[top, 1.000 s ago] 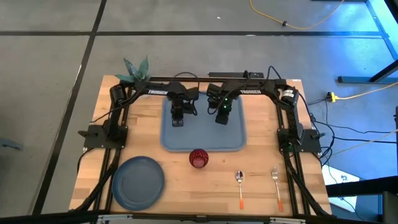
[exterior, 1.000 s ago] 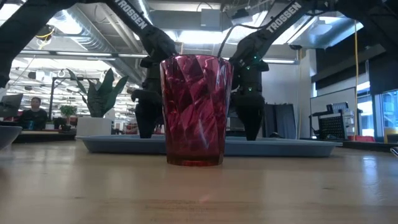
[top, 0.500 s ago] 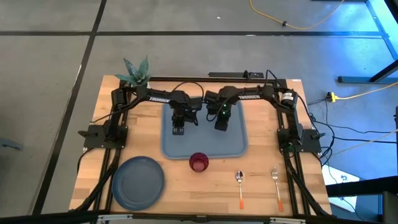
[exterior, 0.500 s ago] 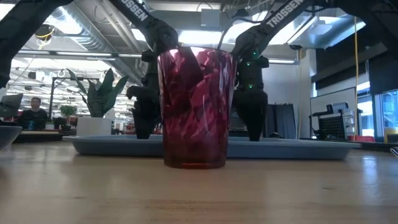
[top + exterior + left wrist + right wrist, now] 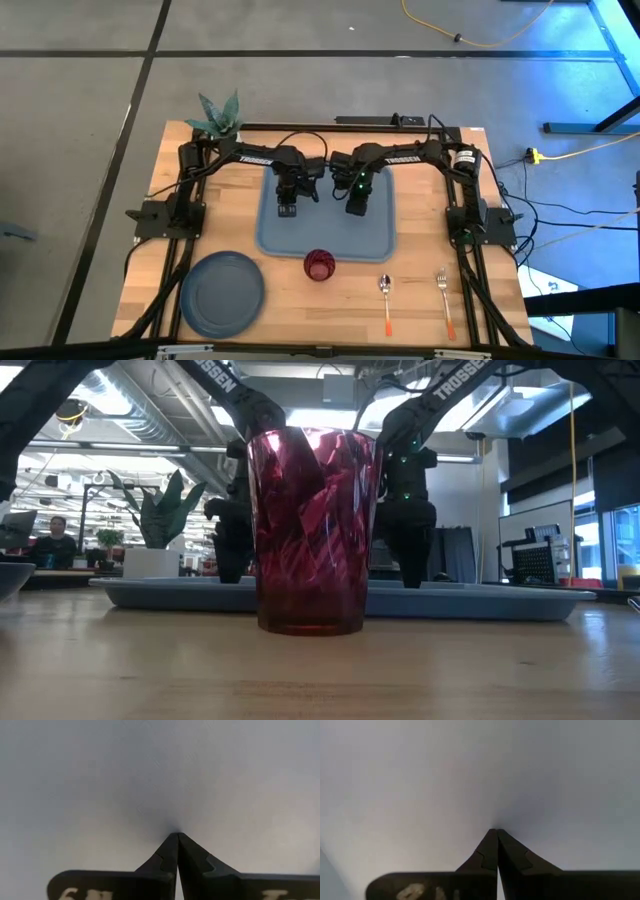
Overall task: Pick and place plate/cup/fork/spoon on tray
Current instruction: Move the blue tray to the center of the table, then put the dark red glass on the blue tray
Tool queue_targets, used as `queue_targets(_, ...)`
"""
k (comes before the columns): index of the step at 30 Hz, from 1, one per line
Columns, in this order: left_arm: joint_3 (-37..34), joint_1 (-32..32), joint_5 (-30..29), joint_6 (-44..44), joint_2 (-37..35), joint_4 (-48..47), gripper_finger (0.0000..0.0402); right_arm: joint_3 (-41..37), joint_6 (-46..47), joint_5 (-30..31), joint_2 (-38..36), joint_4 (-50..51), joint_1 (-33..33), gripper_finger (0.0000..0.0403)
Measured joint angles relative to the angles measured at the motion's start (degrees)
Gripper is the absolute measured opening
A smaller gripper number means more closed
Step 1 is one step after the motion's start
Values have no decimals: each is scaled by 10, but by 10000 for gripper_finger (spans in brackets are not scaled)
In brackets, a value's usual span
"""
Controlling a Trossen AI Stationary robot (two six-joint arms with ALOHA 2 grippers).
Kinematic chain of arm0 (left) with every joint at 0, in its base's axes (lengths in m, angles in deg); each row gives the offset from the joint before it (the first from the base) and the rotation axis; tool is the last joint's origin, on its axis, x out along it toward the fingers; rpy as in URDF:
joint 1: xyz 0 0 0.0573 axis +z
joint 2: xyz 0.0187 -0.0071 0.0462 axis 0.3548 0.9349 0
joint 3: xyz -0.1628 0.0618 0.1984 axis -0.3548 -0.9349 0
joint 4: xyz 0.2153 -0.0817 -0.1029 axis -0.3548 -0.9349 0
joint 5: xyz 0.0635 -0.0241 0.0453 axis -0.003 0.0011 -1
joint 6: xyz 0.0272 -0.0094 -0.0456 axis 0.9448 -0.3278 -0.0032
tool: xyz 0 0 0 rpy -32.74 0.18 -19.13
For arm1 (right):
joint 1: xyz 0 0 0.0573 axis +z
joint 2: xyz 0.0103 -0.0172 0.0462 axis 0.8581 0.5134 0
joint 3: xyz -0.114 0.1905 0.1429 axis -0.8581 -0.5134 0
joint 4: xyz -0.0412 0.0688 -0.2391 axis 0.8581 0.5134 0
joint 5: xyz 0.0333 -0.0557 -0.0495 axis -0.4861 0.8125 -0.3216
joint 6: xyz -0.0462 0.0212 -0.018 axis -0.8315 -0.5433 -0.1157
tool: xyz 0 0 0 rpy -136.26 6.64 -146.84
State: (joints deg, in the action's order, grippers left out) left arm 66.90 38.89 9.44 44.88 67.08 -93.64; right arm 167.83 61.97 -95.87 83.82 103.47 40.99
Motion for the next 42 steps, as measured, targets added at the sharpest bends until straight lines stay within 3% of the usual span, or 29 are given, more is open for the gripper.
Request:
queue_targets(12, 1, 9, -21, 2, -73, -45, 0, 1, -1, 8, -57, 15, -1, 3)
queue_targets(30, 2, 2, 8, -36, -266, -93, 0, 2, -62, 13, -268, 40, -1, 3)
queue_targets(42, 2, -10, 7, -120, -315, -110, 9, 2, -47, 13, -287, 44, -1, 41)
